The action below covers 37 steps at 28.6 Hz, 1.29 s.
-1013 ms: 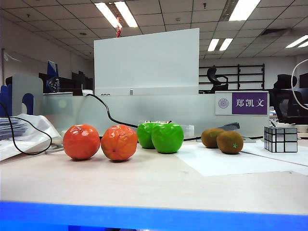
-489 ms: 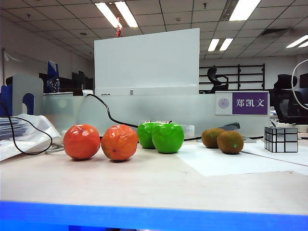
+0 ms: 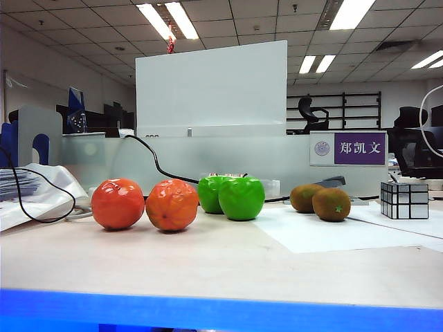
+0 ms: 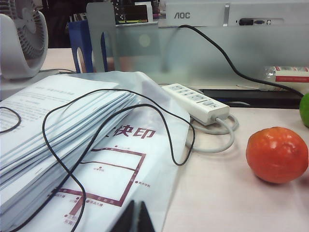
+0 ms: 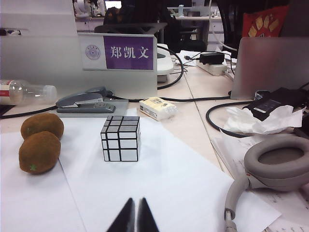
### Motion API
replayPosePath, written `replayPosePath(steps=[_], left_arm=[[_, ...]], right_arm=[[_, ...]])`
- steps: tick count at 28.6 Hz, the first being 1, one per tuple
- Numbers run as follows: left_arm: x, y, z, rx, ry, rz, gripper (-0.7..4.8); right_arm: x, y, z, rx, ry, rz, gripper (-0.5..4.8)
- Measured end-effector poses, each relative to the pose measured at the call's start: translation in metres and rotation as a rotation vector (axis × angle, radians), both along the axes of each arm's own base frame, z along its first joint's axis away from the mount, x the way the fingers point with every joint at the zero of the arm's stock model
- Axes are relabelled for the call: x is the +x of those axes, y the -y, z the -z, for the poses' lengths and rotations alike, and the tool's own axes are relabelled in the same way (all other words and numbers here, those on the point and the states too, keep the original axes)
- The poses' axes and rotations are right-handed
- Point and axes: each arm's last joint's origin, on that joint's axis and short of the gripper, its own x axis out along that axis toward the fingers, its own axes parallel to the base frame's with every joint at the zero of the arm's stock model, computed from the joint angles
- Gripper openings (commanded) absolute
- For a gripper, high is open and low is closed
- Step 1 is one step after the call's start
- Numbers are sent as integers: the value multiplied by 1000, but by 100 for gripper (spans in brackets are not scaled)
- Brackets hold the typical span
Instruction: Put the same fruits together.
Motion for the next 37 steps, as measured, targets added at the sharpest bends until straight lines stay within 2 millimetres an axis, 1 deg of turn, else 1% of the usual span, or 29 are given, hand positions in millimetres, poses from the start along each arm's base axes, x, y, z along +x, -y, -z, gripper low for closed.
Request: replayPosePath(steps=[16, 37], left_arm=[[0, -1, 0, -4, 0, -29, -5], [0, 0, 0, 0, -1, 0, -5]], right_arm=[[0, 0, 0, 20, 3, -1, 22], [0, 0, 0, 21, 3, -1, 22]])
